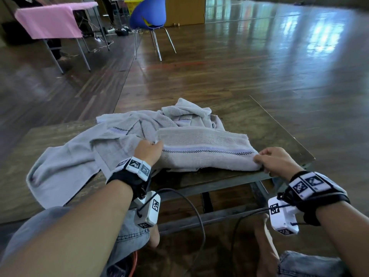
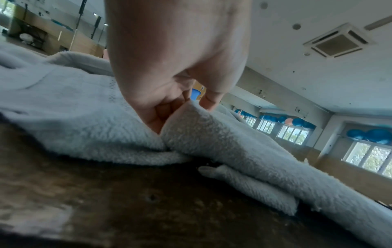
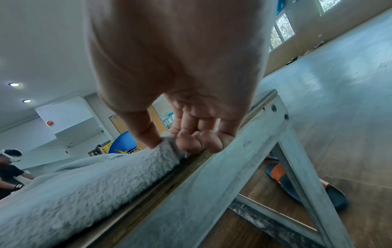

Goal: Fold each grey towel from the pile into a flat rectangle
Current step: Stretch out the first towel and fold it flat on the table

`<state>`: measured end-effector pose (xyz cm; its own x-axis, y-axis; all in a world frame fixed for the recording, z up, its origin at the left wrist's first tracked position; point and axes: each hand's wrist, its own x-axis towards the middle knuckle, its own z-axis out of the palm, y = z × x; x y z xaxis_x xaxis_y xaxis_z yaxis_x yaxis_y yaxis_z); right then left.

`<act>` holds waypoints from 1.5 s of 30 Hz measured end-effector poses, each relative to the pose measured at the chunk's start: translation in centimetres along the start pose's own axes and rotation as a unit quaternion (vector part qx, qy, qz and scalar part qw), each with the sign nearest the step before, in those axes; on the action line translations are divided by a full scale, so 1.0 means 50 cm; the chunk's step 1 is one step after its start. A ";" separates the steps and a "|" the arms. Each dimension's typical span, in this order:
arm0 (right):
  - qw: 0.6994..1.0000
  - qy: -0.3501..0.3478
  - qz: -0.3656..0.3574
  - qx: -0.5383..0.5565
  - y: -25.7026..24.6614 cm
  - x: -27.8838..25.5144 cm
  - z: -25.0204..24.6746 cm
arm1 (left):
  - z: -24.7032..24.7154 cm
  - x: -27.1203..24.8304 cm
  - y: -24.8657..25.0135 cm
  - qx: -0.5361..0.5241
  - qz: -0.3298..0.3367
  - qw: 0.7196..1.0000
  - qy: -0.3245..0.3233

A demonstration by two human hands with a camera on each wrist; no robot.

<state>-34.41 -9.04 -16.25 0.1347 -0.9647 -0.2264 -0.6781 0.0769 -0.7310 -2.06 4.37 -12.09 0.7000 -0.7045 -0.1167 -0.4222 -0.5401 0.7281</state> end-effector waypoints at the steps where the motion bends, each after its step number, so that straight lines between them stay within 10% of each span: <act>1: 1.000 0.001 0.003 0.001 -0.004 0.001 -0.001 | 0.002 0.001 0.001 0.002 -0.003 1.000 -0.004; 18: 0.998 0.053 0.012 0.040 -0.085 0.079 0.021 | 0.008 0.073 0.034 -0.046 -0.036 0.998 -0.003; 32: 0.992 0.039 -0.079 -0.094 -0.087 0.129 0.020 | 0.017 0.100 0.039 0.013 0.157 0.987 0.037; 45: 0.990 0.060 -0.090 -0.092 -0.102 0.135 0.023 | -0.004 0.132 0.024 0.089 0.162 0.982 -0.020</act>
<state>-29.23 -15.65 -14.78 0.1858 -0.9824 -0.0177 -0.7727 -0.1350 -0.6202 2.17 -0.81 -11.85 0.4895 -0.8690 0.0725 -0.7165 -0.3534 0.6014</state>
